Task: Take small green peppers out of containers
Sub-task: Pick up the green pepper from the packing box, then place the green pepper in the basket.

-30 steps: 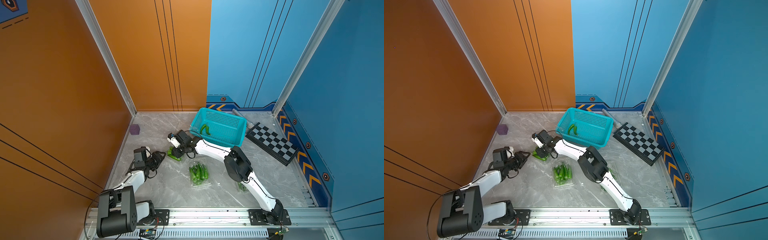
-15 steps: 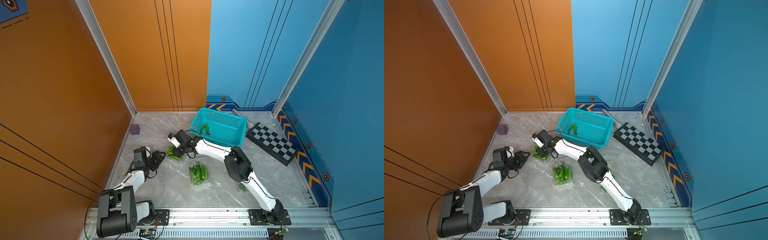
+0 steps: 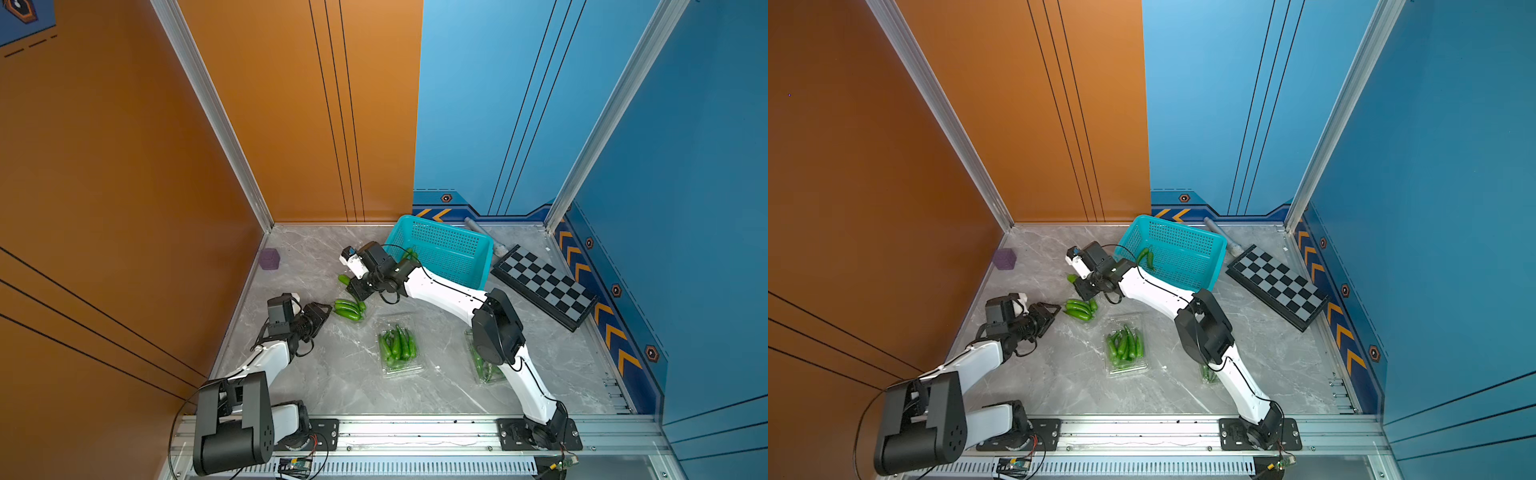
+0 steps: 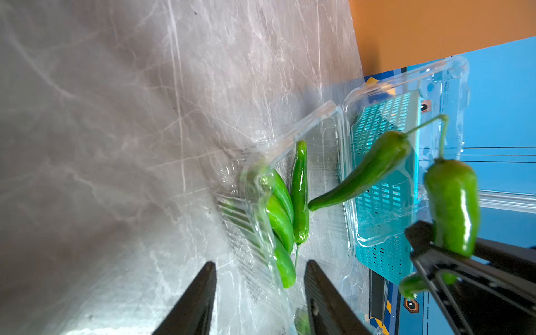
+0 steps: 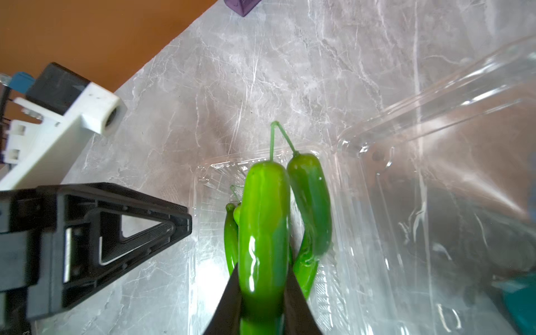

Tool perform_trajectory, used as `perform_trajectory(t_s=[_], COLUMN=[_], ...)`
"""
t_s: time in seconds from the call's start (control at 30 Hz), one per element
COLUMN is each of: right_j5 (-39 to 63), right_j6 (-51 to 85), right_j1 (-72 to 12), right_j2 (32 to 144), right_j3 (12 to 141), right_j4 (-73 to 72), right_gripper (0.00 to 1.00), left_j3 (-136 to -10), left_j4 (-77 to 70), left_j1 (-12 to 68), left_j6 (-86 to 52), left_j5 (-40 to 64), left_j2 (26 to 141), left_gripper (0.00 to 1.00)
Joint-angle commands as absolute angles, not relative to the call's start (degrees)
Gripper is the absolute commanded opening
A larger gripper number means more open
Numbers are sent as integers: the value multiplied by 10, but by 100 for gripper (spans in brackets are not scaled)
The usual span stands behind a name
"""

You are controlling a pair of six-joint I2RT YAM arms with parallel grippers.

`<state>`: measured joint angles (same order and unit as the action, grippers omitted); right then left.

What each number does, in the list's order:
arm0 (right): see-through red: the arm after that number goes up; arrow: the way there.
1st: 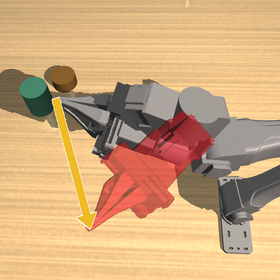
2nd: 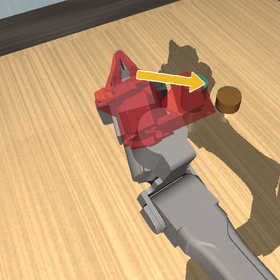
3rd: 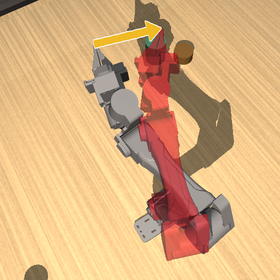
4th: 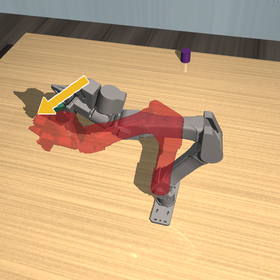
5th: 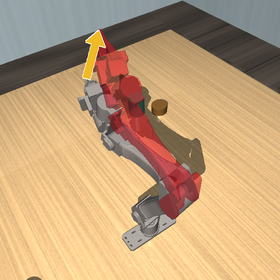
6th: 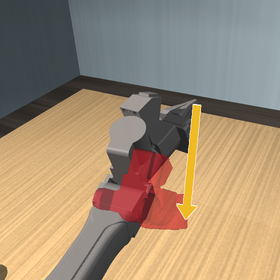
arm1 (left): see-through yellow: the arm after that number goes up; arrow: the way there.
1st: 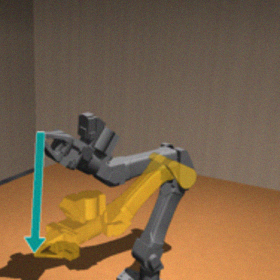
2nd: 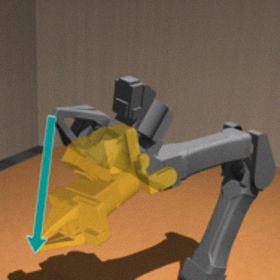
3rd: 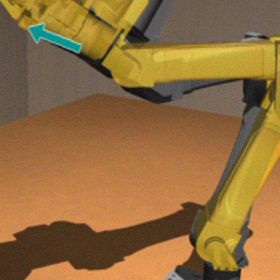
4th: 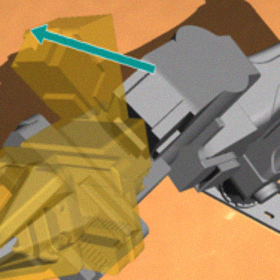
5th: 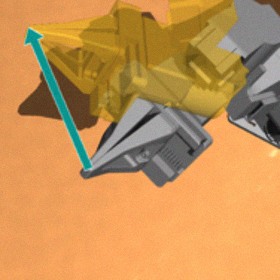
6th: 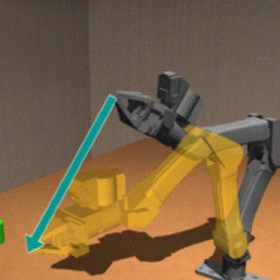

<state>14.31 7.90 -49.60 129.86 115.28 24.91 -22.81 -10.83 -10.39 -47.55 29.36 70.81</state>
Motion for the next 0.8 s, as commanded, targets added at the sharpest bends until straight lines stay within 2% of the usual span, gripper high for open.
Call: perform_trajectory(t_s=[0.0,0.4,0.6,0.77], right_j5=[162,113,110,100], right_j6=[93,98,104,102], right_j1=[-483,-408,-319,-269], right_j2=[1249,1081,1069,1118], right_j3=[1128,998,959,959], right_j4=[226,169,158,153], right_gripper=[13,15,16,17], left_j3=[-226,-233,-234,-234], left_j4=[-97,-88,-75,-74], left_j1=[-103,-103,-102,-100], left_j6=[-463,-461,-457,-455], left_j5=[289,287,283,279], left_j2=[707,709,704,703], left_gripper=[51,51,52,52])
